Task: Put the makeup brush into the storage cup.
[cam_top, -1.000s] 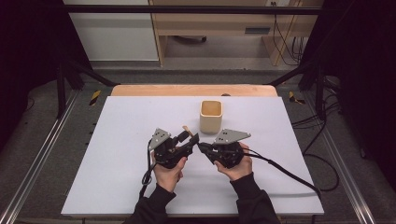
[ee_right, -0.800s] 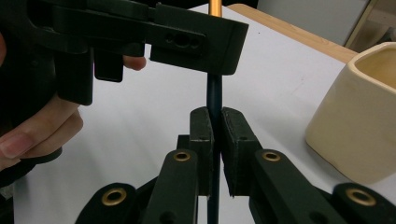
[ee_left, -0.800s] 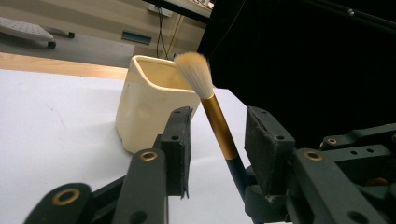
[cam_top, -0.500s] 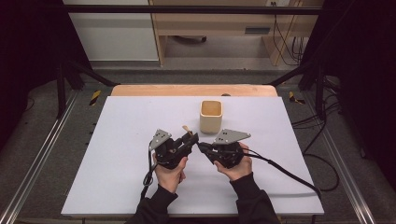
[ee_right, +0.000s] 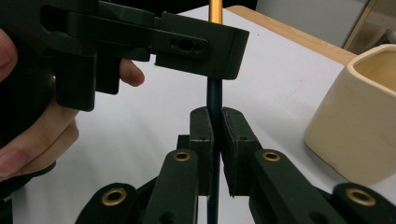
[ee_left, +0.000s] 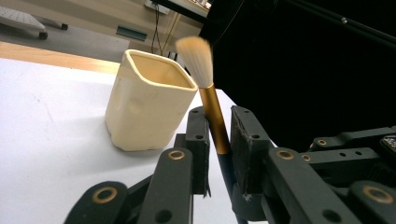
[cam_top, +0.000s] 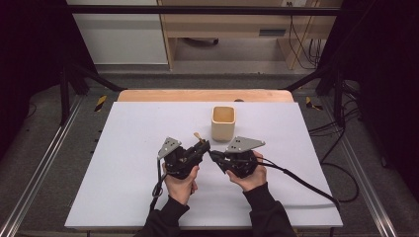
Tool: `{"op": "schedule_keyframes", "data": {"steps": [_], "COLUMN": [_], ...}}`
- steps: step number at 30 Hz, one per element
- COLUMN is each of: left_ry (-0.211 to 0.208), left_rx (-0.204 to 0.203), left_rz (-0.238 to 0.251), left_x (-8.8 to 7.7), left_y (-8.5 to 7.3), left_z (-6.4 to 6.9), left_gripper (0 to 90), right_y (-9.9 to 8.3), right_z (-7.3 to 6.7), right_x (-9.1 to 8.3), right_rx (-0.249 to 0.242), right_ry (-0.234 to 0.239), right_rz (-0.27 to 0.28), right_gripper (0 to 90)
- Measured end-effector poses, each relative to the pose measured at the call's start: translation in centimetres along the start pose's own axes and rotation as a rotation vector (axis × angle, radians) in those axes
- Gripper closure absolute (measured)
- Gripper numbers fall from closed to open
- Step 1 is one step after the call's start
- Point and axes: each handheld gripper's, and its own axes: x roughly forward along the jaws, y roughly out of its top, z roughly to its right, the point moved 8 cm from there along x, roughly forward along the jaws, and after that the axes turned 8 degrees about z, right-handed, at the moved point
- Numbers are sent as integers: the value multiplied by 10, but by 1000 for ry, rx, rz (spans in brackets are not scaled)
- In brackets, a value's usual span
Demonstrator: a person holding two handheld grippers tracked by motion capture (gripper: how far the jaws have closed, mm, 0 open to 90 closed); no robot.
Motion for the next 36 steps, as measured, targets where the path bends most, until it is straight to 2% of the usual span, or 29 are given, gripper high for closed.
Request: {"op": "schedule_keyframes", "data": {"steps": [3, 4, 8, 11, 13, 17, 18, 19, 23, 28, 36], "left_ry": [-17, -8, -32, -17, 2, 20, 20, 25, 33, 25, 4], "left_rx": [-12, -2, 3, 36, 57, 74, 74, 83, 98, 113, 128], "left_rz": [14, 18, 23, 19, 17, 18, 18, 23, 27, 27, 12], "left_x": [-1, -1, -2, -3, -4, -7, -7, -8, -10, -10, -3], "left_y": [1, 2, 2, 4, 6, 10, 10, 12, 14, 13, 3], "left_z": [3, 3, 6, 6, 1, -4, -4, -6, -7, -1, 13], "left_gripper": [816, 827, 830, 831, 831, 831, 831, 831, 831, 831, 832], "right_y": [0, 1, 5, 5, 6, 7, 7, 6, 1, -3, -3], "right_z": [0, -1, -2, -1, 0, 2, 2, 3, 5, 5, 3], "right_x": [0, 0, -3, -4, -6, -8, -8, -8, -4, 1, 3], "right_rx": [1, -3, -13, -20, -23, -30, -30, -31, -25, -25, -7], "right_ry": [0, -5, -2, -17, -25, -47, -47, -55, -64, -62, -41], "right_rz": [2, 19, 30, 32, 42, 50, 50, 49, 26, 17, 22], "right_gripper": [840, 900, 900, 900, 865, 722, 722, 649, 541, 504, 534]}}
